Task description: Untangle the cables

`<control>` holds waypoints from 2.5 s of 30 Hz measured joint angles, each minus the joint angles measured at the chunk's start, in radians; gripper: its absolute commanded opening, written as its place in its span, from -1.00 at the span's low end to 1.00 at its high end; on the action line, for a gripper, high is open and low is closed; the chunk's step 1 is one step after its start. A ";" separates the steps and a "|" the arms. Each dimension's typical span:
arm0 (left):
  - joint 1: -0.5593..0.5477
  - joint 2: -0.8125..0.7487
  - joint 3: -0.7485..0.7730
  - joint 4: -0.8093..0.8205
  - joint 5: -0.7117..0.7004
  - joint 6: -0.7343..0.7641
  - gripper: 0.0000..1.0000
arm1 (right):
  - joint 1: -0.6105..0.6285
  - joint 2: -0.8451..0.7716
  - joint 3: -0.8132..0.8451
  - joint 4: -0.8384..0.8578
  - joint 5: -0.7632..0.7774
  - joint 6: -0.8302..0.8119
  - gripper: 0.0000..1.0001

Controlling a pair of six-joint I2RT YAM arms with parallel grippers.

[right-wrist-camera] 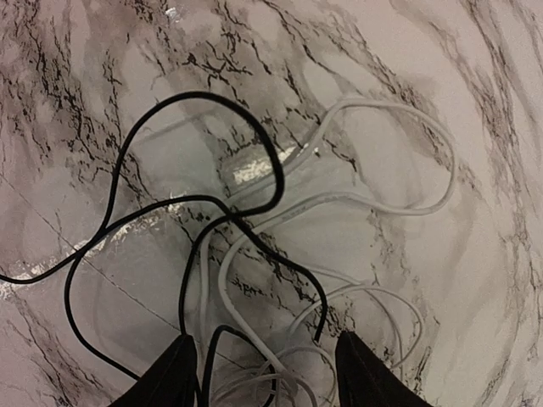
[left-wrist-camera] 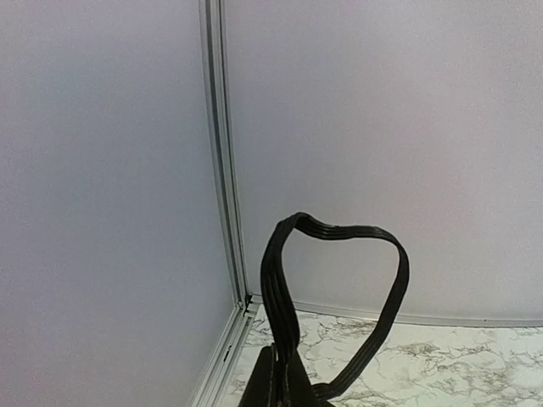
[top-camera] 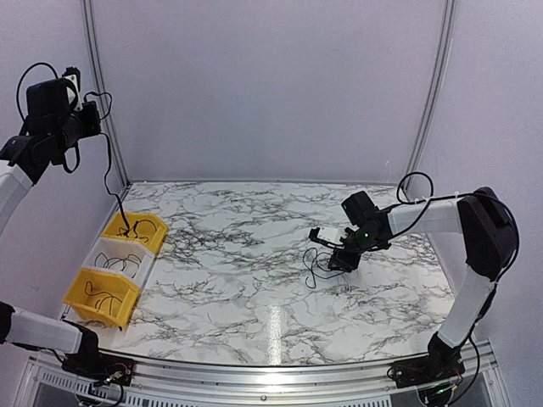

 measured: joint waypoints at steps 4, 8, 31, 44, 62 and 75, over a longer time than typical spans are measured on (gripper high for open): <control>0.023 0.010 -0.005 0.000 -0.015 0.011 -1.00 | 0.000 0.000 0.000 -0.006 0.000 0.000 0.12; 0.046 0.016 -0.069 0.015 -0.030 0.014 -1.00 | 0.000 0.000 0.000 -0.011 -0.001 -0.002 0.12; 0.052 0.116 -0.582 0.235 -0.012 -0.139 -1.00 | 0.001 0.029 0.003 -0.019 -0.011 -0.018 0.13; 0.052 0.317 -0.513 0.093 -0.005 -0.193 -1.00 | 0.039 0.045 0.021 -0.008 0.001 -0.019 0.12; 0.065 0.304 -0.462 0.008 -0.039 -0.208 -0.18 | 0.066 0.038 0.023 -0.009 0.013 -0.014 0.13; -0.028 -0.051 -0.644 0.364 0.508 -0.144 -0.18 | -0.033 -0.283 0.025 -0.147 -0.135 0.021 0.15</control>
